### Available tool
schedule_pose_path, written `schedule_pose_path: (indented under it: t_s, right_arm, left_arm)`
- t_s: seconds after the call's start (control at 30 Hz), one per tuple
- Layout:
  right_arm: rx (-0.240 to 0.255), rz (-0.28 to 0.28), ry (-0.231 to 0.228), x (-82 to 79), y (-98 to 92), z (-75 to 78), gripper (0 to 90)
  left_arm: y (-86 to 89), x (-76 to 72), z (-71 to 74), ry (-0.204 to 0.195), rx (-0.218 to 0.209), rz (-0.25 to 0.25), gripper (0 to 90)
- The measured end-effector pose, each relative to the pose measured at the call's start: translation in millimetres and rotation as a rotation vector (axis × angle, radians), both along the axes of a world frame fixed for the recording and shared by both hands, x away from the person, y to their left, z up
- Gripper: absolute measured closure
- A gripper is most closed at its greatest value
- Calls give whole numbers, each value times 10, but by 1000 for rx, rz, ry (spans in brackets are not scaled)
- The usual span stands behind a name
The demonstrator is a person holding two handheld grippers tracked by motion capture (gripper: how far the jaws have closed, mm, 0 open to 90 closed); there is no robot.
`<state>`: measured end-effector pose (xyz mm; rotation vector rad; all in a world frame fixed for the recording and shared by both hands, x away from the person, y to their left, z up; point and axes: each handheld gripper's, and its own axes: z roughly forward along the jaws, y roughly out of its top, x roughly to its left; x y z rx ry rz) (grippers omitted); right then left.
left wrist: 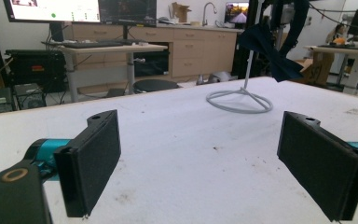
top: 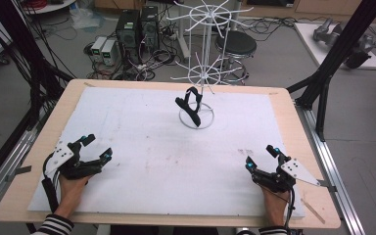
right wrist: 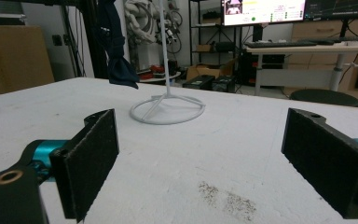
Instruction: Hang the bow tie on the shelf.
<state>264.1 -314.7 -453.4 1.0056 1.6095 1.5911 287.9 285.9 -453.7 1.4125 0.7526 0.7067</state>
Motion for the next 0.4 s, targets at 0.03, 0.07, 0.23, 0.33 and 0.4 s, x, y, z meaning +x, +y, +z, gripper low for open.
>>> schedule_pose_path:
  t_s: [0.03,0.07,0.23,0.33,0.4]
  right_arm:
    - [-1,-1,-3,2,-1,0,100]
    - [-4,-2,-2,0,-1,0,101]
    - [-2,0,-5,-2,-2,-1,101]
    - [-1,0,-2,-4,0,-1,100]
    - [-2,0,-4,-1,-3,-2,101]
  left_arm:
    - [1,-4,-4,-4,2,3,138]
    - [-2,-4,-5,-4,1,2,138]
    - [-8,-25,-14,-22,4,18,138]
    - [-9,-46,-21,-42,3,27,138]
    - [-12,-49,-22,-44,5,30,138]
